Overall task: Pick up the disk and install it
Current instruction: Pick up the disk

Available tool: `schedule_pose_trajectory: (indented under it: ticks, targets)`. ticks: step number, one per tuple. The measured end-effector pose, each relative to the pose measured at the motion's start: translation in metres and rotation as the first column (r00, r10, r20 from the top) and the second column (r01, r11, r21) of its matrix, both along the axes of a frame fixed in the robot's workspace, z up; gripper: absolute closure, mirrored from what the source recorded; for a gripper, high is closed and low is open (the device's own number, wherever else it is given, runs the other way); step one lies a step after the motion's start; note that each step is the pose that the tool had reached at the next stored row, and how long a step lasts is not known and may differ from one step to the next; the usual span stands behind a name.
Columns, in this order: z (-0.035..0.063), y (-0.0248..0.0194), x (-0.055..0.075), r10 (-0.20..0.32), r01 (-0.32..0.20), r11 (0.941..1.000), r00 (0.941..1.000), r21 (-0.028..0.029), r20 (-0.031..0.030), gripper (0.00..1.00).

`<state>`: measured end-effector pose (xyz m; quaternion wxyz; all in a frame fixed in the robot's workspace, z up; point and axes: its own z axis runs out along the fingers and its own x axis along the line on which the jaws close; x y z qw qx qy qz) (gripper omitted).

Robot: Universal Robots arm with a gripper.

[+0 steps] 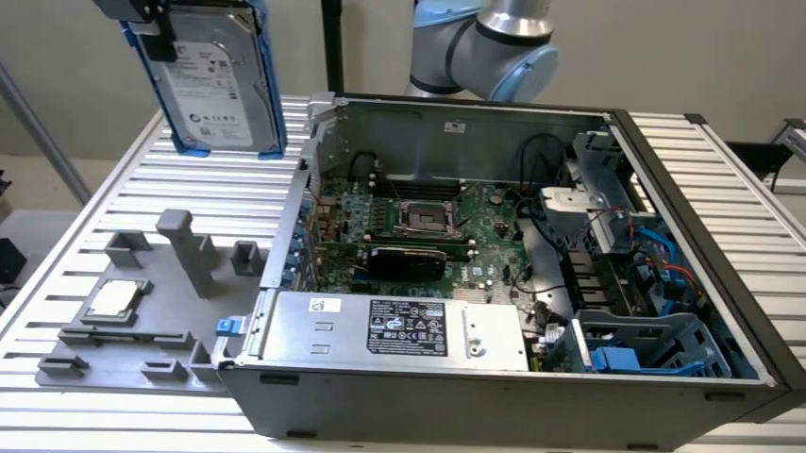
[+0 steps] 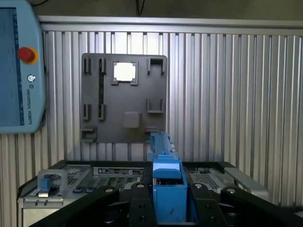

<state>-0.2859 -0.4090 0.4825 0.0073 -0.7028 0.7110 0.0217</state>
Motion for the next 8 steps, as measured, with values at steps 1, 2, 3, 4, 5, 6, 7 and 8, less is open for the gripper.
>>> schedule_pose_trajectory:
  ticks: [1,2,3,4,5,6,7,8]
  targets:
    - [0.0001,-0.0011,0.005,0.0,0.0,1.0,1.0,0.0004,0.0,0.67]
    - [0.0,-0.0023,0.009,0.0,0.0,1.0,1.0,0.001,0.0,0.67]
    - [0.0001,-0.0033,0.014,0.0,0.0,1.0,1.0,0.0014,0.0,0.67]
    - [0.0001,-0.0045,0.019,0.0,0.0,1.0,1.0,0.0018,0.0,0.67]
    - [0.0001,-0.0056,0.023,0.0,0.0,1.0,1.0,0.0023,0.0,0.67]
    - [0.0002,-0.0067,0.027,0.0,0.0,1.0,1.0,0.0027,0.0,0.67]
    - [0.0003,-0.0078,0.032,0.0,0.0,1.0,1.0,0.0037,0.0,0.67]
    - [0.0004,-0.0089,0.037,0.0,0.0,1.0,1.0,0.0047,0.0,0.67]
